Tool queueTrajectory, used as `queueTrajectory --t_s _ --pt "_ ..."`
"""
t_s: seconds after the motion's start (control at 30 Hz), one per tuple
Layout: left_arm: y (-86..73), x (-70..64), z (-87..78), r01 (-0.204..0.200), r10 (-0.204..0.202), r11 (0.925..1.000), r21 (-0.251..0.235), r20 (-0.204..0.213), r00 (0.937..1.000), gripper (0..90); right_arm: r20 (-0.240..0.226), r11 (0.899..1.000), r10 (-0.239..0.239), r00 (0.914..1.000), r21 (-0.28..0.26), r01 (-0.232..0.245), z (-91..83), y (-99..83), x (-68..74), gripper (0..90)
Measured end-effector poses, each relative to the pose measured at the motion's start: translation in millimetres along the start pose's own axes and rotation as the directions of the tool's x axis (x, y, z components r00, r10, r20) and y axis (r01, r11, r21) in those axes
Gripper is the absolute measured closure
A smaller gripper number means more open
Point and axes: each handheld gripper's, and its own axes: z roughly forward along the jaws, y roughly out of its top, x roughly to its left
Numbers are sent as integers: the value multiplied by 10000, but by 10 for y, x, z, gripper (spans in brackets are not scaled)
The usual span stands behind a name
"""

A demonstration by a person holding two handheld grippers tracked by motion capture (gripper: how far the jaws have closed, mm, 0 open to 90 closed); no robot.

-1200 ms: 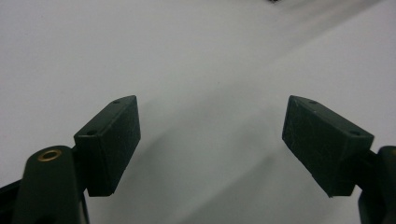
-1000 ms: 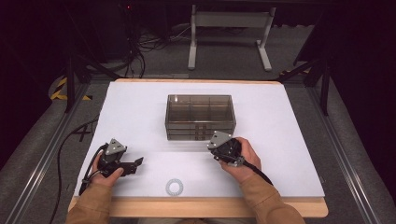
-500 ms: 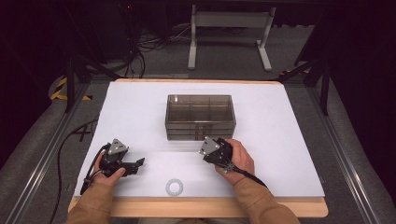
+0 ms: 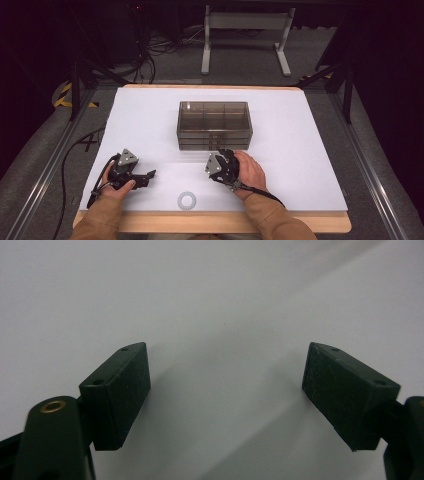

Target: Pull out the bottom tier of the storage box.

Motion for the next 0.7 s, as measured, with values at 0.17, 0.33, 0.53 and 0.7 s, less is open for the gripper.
queueTrajectory --t_s 0.17,0.33,0.53,0.7 --pt "5 -3 7 -48 48 9999 117 -28 10000 202 431 9984 -537 9976 211 528 47 23 60 725" --pt "6 -6 9 -35 35 9999 107 6 10000 203 957 9928 -1166 9886 388 1133 97 45 124 725" --pt "6 -4 9 -43 43 9999 114 10 10000 203 1302 9858 -1636 9779 608 1568 168 59 181 720" --pt "6 -4 10 -32 32 9999 113 18 10000 203 1539 9773 -2055 9665 843 1944 228 60 219 719"
